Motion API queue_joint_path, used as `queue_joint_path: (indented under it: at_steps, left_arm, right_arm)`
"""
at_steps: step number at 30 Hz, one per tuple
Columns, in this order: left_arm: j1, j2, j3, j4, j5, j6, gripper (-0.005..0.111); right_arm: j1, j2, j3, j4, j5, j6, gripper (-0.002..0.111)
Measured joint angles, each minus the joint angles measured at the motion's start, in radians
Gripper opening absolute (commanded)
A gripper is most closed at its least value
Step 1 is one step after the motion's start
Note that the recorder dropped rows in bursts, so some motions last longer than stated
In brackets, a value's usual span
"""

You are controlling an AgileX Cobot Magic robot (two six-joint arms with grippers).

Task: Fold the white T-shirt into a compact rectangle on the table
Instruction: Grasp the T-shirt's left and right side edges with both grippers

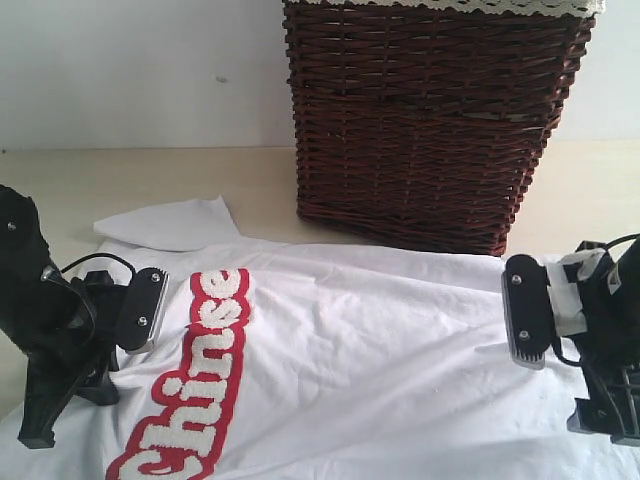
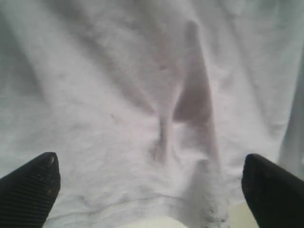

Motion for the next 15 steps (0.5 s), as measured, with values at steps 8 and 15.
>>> queue_joint_path:
  at_steps: [8,15]
  left_arm:
    - [0.000,0.000,0.000,0.000,-0.002,0.000,0.000]
    - [0.000,0.000,0.000,-0.012,-0.002,0.000,0.000]
  right_arm:
    - [0.000,0.131,-0.039,-0.021,-0.014,-0.019,0.105]
    - [0.000,0.197,-0.086,-0.034,0.049,-0.020,0.091]
